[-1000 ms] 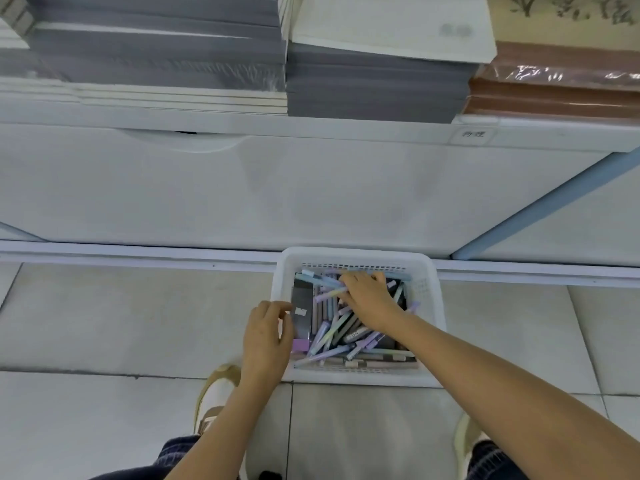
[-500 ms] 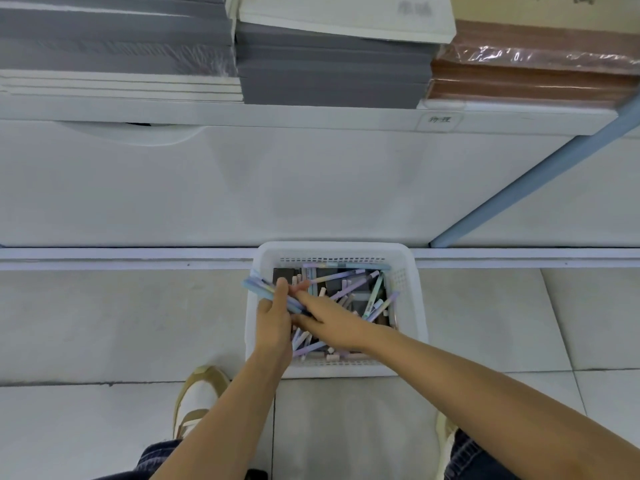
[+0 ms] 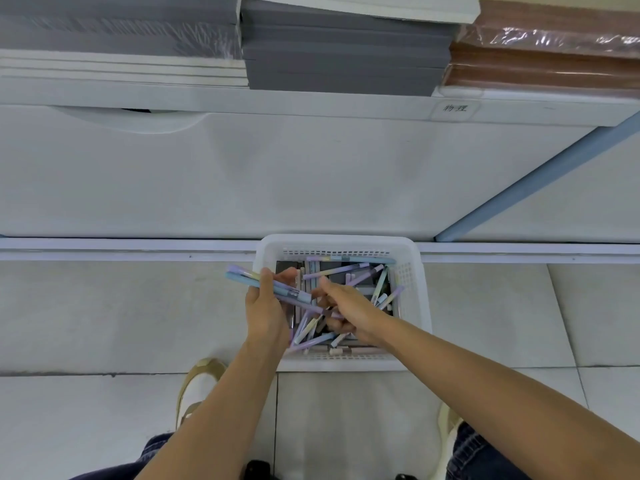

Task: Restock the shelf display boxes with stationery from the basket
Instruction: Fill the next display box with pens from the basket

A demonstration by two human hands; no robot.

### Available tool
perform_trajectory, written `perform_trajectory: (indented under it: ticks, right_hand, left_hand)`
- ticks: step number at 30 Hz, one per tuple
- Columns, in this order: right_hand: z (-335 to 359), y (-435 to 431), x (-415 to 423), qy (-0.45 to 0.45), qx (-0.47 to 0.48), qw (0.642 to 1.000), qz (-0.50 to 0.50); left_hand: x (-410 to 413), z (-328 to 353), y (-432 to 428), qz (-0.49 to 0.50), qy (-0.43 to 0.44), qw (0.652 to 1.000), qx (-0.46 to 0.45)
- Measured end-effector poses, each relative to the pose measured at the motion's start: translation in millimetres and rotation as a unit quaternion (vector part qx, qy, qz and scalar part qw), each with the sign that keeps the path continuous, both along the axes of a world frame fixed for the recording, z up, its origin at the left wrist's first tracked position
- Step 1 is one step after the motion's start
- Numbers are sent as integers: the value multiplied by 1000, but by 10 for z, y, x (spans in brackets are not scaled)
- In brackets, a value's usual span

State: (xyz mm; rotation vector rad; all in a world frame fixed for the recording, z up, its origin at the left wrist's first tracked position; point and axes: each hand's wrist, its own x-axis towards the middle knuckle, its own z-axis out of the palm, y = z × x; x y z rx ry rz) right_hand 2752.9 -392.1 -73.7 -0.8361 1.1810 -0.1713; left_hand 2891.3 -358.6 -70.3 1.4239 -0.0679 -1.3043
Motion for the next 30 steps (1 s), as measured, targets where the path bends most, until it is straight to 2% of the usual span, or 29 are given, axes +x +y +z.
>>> perform_trajectory:
  ticks: [2,6,10,14,16,18,21,24,26,30]
  right_hand:
    - [-29,-1,41,10,-14,999,-43]
    - [16,34,117,-16,-82,996,-22]
    - [16,72,130,-50,-67,996,13]
    - [20,88,165,-69,-82,994,8]
    - [20,89,201,-51,-89,995,2]
    - [6,103,239,-30,-76,997,5]
    - [2,61,247,12,-94,994,50]
    - [-33,-83,104,129,-246,954,114]
    - [-80,-174,-44,161,-328,919,151]
    - [-281,-135,-152,233,-391,805,382]
  left_hand:
    - [-21,9,15,-22,38,999,-2]
    - [-23,-5,45,-8,70,998,-1]
    - [-17,1,87,-12,50,999,2]
    - [-61,47,74,6,107,994,-17]
    - [-120,49,69,3,112,994,-16]
    - [-169,39,78,-16,80,997,-7]
    - [-129,39,72,-37,60,997,-11]
    - [52,13,34,-25,-7,1000,10]
    - [175,-17,44,-26,-45,998,32]
    - [263,-75,110,-60,-65,994,58]
